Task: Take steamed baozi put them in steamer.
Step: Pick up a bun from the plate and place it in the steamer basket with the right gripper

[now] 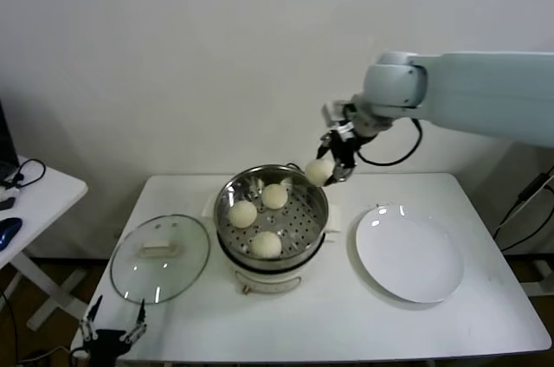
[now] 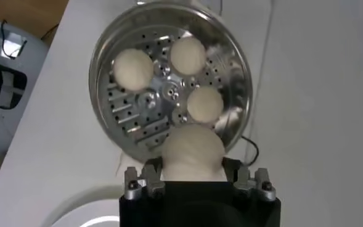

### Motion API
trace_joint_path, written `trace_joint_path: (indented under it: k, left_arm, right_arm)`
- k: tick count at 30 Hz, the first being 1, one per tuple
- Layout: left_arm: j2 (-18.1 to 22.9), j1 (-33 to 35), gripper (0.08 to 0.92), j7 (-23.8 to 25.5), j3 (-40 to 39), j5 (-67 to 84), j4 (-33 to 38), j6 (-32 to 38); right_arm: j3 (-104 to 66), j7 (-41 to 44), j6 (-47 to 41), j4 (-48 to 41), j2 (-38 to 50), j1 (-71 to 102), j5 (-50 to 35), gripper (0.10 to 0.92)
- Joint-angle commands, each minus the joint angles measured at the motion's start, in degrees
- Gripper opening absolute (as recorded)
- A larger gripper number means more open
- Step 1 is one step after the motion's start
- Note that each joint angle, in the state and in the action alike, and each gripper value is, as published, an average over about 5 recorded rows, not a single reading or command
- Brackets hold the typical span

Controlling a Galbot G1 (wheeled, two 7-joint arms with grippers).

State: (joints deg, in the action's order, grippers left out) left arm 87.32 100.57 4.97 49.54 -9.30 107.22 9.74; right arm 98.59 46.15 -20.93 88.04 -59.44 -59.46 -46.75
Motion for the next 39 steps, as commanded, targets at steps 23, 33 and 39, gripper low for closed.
trace_joint_path:
  k: [23,33,39]
  left_arm:
    - [0.06,-0.20,0.823,-0.10,0.96,0.15,-1.03,0.45]
    - [-0.14,-0.26,0.823,-0.05,1.01,0.12,-0.87,0.36]
    - [-0.18,-0.26,0.823,-0.09,1.00,0.12,-0.54,0.26]
  right_arm:
    - [-4.77,-5.00,-3.77,-5.01,-7.67,19.92,14.22,0.662]
    - [-4.90,-4.94,-3.39,-5.01,-7.19,20.10,14.87,0.662]
    - [-5.60,-4.31,-1.97,-4.77,-6.47,18.43,14.10,0.716]
